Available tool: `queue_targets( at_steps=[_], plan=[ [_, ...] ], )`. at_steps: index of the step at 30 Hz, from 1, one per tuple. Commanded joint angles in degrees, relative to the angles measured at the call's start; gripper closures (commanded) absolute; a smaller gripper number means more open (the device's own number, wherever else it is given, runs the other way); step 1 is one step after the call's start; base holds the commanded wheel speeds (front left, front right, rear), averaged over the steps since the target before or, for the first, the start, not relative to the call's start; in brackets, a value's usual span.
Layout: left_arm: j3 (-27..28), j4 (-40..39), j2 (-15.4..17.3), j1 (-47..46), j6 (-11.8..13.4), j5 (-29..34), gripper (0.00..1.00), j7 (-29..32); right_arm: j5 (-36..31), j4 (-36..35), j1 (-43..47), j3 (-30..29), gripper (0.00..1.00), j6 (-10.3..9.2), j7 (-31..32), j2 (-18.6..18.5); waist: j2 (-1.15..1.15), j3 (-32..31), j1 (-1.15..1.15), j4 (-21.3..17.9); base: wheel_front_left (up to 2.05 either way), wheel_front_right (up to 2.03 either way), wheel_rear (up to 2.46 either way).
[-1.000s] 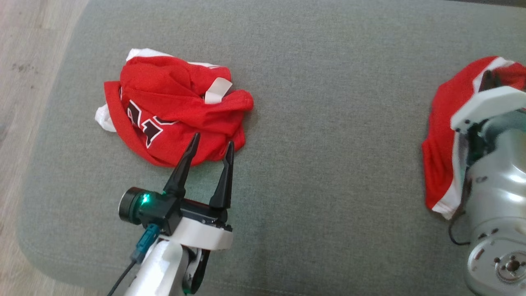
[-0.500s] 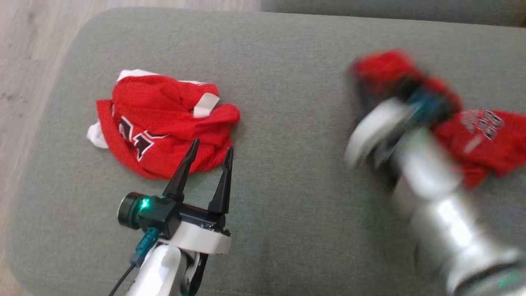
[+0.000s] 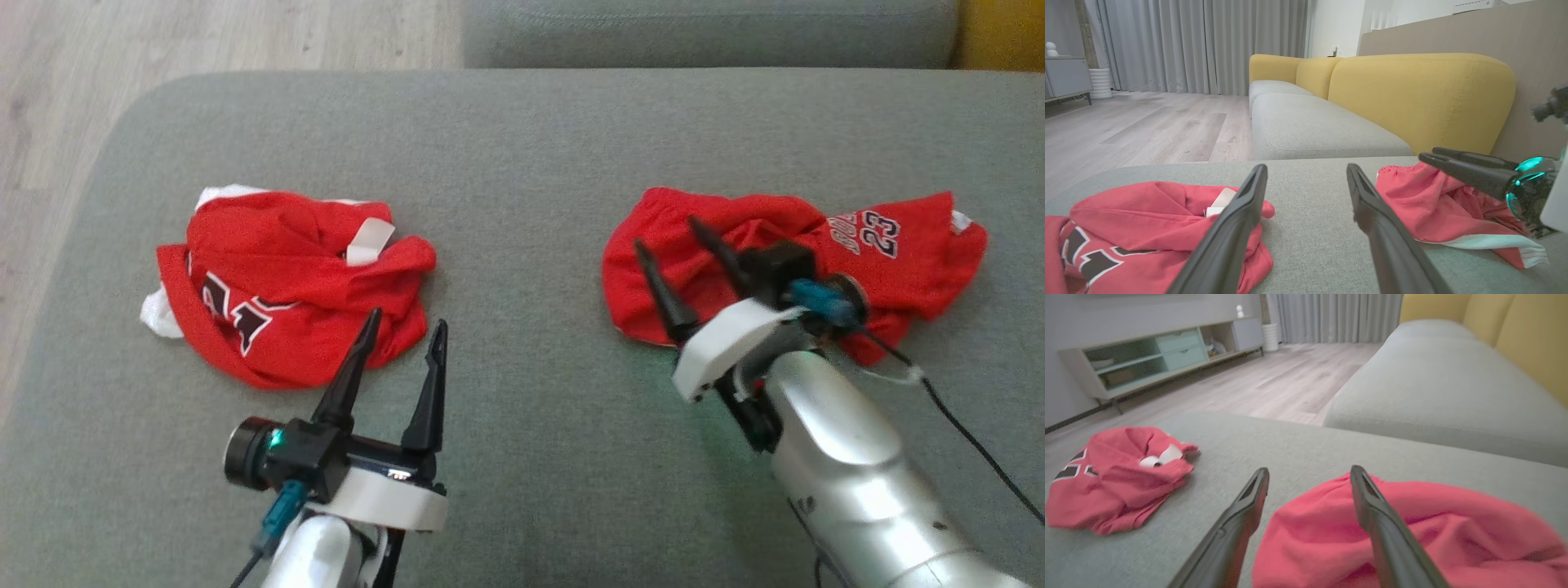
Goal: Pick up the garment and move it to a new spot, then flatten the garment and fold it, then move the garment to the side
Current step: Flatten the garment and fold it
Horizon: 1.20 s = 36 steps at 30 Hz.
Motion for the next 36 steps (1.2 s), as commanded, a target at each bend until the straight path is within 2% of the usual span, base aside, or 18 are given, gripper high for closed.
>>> queue_targets(
  at_steps=[1,5,10,15,20,24,30,31,36],
  plan=[
    [2.6,-2.3,0.0,-1.0,0.4,0.5,0.0,-0.3,-1.1,-2.6,0.7,-1.6,0.0,-0.04,-1.1,0.7,0.0,-1.0,0.01,-1.0,0.0,0.0,0.0],
    [2.8,-2.8,0.0,-0.1,0.6,0.5,0.0,-0.3,-4.2,-6.6,5.2,-10.7,0.0,-0.04,-1.8,0.7,0.0,-2.2,0.01,-2.4,0.0,0.0,0.0],
    [3.2,-3.4,0.0,0.6,0.8,0.7,0.0,-0.3,-5.0,-15.9,13.9,-21.1,0.0,-0.04,-1.9,0.7,0.0,-2.6,0.01,-4.4,0.0,0.0,0.0],
    [3.4,-3.8,0.0,0.7,0.4,0.9,0.0,-0.3,-4.3,-19.9,20.2,-24.6,0.0,-0.04,-1.9,0.7,0.0,-1.5,0.01,-6.1,0.0,0.0,0.0],
    [3.2,-3.9,0.0,0.1,0.2,1.1,0.0,-0.3,-2.8,-22.0,20.3,-26.8,0.0,-0.04,-1.9,0.7,0.0,-0.2,0.01,-7.0,0.0,0.0,0.0],
    [2.7,-3.9,0.0,-0.6,0.0,1.0,0.0,-0.3,-1.6,-18.4,18.0,-30.9,0.0,-0.04,-1.9,0.7,0.0,0.7,0.01,-6.6,0.0,0.0,0.0],
    [2.0,-3.4,0.0,-1.4,-0.4,0.8,0.0,-0.3,0.5,-6.9,12.0,-35.7,0.0,-0.04,-1.8,0.7,0.0,2.5,0.01,-4.7,0.0,0.0,0.0],
    [2.0,-3.4,0.0,-1.4,-0.4,0.8,0.0,-0.3,0.5,-6.9,12.0,-35.7,0.0,-0.04,-1.8,0.7,0.0,2.5,0.01,-4.7,0.0,0.0,0.0],
    [1.9,-3.1,0.0,-2.1,-0.7,0.8,0.0,-0.3,3.2,1.6,6.5,-34.5,0.0,-0.04,-1.8,0.7,0.0,3.8,0.01,-3.3,0.0,0.0,0.0]
  ],
)
